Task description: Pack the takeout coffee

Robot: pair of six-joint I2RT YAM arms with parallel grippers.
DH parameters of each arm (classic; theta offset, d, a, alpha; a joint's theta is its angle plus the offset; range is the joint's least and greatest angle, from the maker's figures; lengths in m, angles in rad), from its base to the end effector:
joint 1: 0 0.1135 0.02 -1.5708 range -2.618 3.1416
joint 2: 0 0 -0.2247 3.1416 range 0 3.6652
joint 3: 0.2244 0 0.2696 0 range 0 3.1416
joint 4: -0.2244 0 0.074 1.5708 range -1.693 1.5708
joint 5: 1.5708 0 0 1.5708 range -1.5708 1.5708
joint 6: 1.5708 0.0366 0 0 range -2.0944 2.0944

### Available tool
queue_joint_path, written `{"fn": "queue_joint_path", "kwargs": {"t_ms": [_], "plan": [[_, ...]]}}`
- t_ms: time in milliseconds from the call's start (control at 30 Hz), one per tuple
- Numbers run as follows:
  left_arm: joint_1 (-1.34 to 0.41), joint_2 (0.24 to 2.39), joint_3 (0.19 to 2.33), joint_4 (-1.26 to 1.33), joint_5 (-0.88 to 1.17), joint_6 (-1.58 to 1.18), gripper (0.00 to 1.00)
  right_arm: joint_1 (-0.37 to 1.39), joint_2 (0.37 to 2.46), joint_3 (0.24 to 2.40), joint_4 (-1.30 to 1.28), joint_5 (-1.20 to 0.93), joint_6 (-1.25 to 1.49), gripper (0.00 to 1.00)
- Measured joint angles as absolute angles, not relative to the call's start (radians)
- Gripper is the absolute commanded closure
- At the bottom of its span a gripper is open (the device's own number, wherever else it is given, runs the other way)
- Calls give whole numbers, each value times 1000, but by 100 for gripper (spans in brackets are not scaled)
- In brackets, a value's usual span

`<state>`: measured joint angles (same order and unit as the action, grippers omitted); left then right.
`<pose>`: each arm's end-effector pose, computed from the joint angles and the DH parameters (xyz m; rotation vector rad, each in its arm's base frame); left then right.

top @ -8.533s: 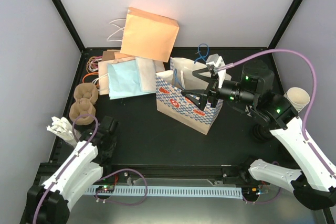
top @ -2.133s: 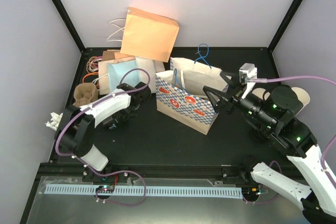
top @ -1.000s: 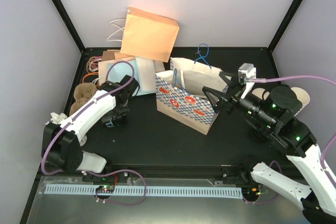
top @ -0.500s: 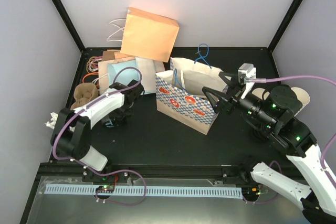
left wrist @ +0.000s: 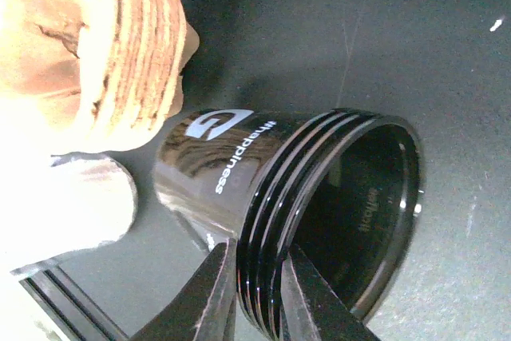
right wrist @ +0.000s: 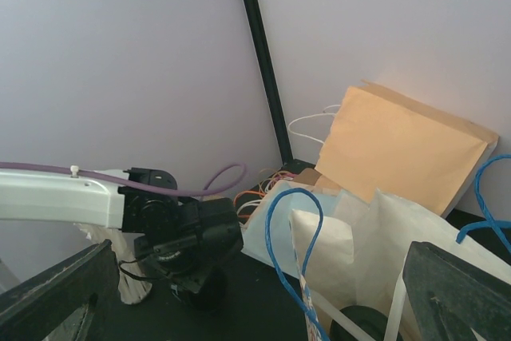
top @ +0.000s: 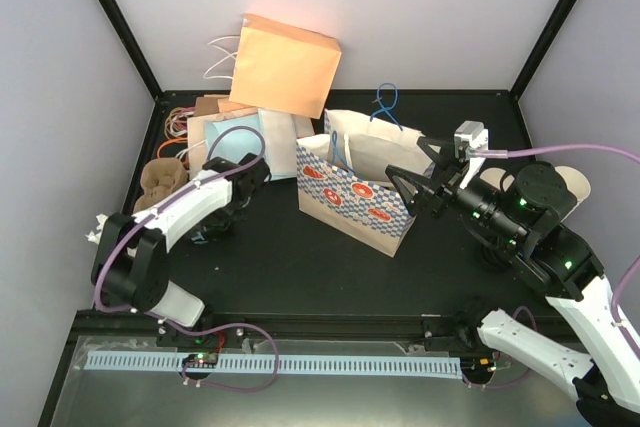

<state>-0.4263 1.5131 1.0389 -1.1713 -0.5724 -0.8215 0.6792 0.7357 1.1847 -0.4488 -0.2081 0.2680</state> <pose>0.2453 -0.0897 0.1667 -0.5151 2.7283 0.7237 0.1306 0.1152 0.4325 -0.5010 1.5660 0.8980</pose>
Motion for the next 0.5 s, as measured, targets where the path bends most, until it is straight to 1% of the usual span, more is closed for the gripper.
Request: {"fn": "queue_joint_path", "kwargs": {"t_ms": [333, 500], "plan": [[-399, 1392, 1097, -1219, -555, -814, 91, 679, 736, 1184, -448, -208, 268, 0], [-305, 1277, 1104, -1198, -476, -770, 91, 679, 736, 1184, -449, -208, 268, 0]]}}
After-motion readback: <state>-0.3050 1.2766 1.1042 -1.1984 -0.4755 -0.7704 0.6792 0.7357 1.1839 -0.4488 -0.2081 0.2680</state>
